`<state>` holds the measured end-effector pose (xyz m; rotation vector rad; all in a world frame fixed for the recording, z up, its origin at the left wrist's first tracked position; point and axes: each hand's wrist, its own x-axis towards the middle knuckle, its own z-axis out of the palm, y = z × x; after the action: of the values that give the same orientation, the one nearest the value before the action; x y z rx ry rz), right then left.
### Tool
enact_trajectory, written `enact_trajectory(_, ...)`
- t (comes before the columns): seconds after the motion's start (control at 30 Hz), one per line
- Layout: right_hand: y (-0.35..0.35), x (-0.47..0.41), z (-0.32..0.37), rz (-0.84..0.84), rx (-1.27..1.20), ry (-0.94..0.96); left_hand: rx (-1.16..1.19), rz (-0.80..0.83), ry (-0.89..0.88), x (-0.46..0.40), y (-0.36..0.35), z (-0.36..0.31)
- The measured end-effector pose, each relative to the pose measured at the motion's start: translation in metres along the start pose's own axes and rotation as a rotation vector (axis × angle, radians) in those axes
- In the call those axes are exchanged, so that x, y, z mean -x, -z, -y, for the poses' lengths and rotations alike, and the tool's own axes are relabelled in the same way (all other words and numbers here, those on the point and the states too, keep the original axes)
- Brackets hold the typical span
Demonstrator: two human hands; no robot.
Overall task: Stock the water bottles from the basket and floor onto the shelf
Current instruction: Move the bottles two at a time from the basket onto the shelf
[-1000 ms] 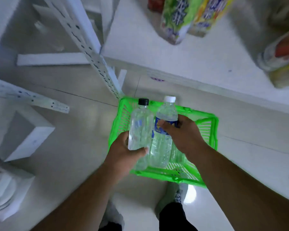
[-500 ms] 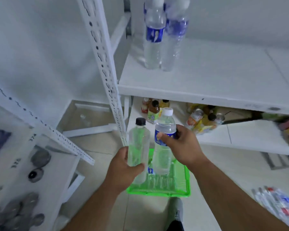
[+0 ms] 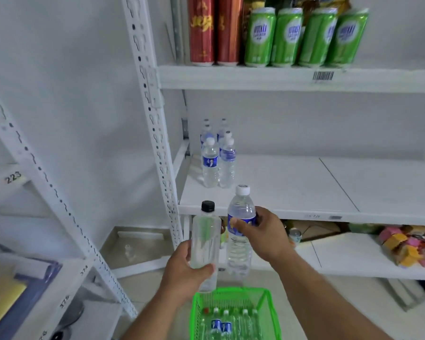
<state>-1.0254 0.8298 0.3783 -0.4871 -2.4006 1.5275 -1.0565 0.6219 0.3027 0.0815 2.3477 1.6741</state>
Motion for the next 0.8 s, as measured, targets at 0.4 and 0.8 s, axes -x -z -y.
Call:
enact_trajectory(0.4, 0.047, -0.056, -0.002, 0.1, -0.098, 0.045, 0.023, -0.125, -0.039, -0.021, -0.052, -0.053)
enact_trajectory(0.8, 0.05, -0.106, 0.009, 0.091, -0.142, 0.047, -0.049, -0.169, -0.033, -0.073, -0.061, -0.07)
